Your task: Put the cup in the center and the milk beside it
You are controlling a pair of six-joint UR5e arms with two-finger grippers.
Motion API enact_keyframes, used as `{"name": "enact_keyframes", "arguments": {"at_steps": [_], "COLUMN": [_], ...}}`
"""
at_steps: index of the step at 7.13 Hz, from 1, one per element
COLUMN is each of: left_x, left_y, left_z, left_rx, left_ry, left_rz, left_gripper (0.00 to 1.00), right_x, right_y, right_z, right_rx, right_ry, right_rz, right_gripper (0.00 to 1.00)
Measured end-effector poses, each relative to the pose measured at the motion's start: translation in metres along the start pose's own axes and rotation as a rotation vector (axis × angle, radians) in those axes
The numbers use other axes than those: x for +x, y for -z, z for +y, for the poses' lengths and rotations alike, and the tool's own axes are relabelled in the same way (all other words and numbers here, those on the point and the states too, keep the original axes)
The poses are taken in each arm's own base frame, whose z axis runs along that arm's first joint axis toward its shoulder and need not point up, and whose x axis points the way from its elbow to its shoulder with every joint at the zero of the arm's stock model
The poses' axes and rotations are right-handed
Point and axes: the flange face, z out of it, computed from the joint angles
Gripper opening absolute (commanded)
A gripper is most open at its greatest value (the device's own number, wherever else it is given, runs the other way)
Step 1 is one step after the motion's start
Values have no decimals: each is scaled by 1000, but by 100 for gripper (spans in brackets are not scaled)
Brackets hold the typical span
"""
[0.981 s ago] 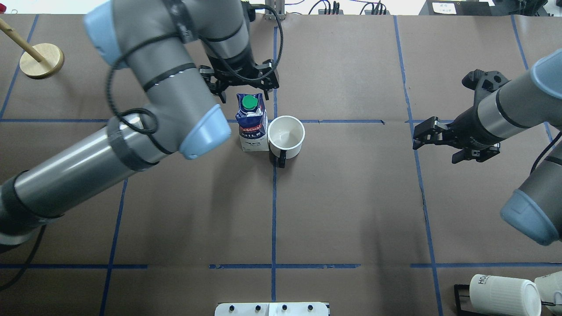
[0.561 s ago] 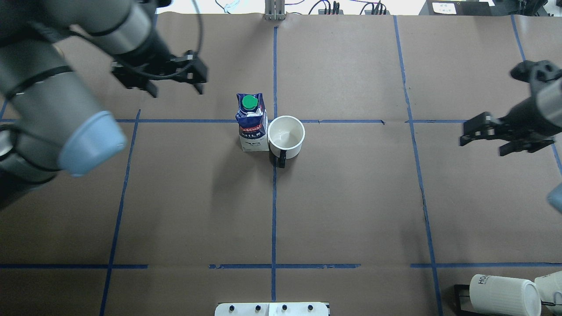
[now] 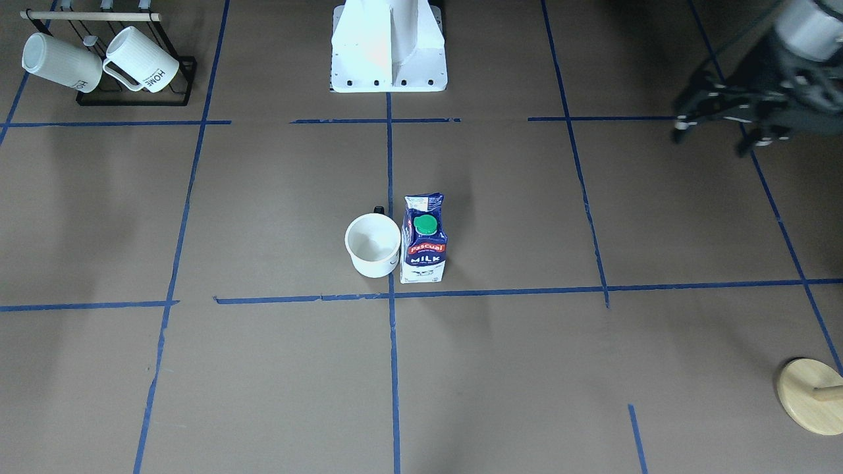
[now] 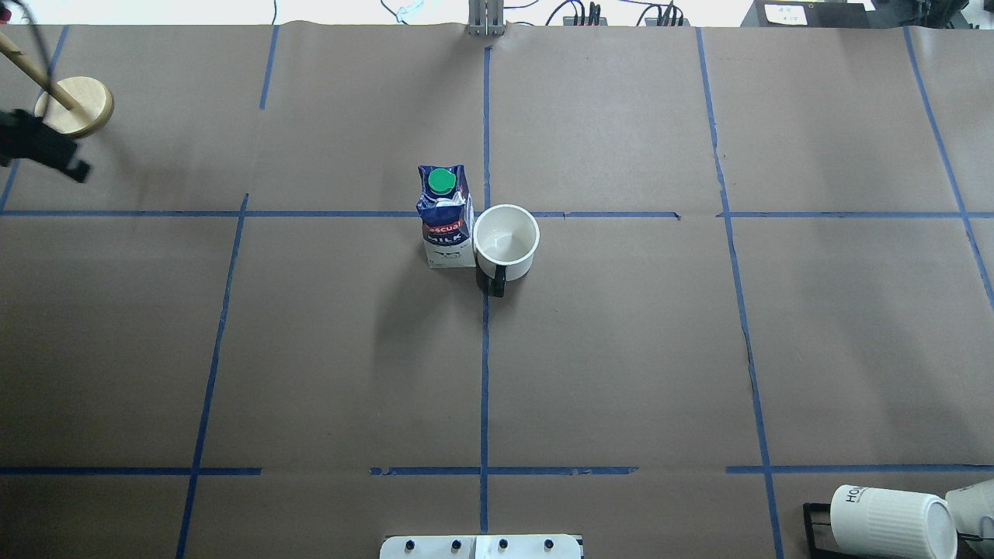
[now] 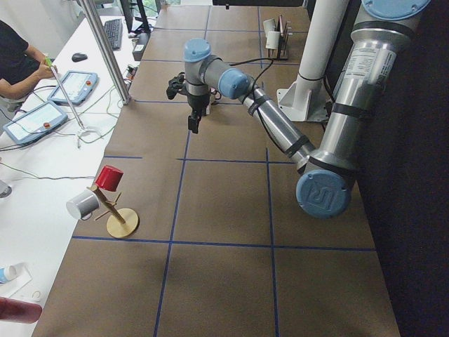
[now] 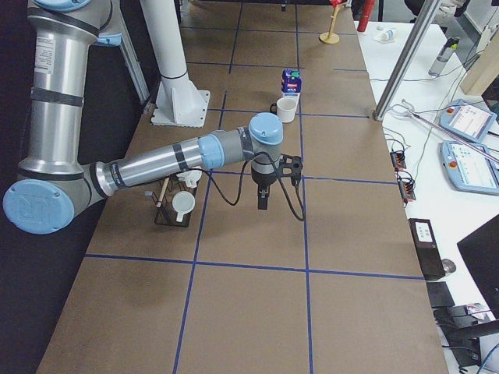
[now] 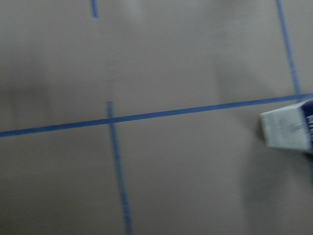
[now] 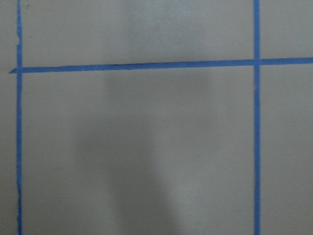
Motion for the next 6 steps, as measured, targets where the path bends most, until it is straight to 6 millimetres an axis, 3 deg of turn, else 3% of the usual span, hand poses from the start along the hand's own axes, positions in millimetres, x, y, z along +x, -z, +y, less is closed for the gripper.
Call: {"name": "enact_keyframes", "arguments": {"at_steps": [2,3,4,6], "left_x": [-128,-177,-202,-218], "left_y": [-7,-13,-18,-28], "left_z": [30,44,55,73], "left_rx": [-50,-77,-94,-115], "left_ry": [-102,-127,-124,-71], "left_rz": [-56,-62,-57,-32], "left_gripper": [100,100,100,100], "right_x": [72,94,102,103], "right_y": [22,30,37,42], "right_z": [6,11,13,15], "right_rx": [-3,2,5,10], "right_ry": [66,77,77,77], "right_rz": [15,15,14,14], "right_gripper": [100,100,100,100]}}
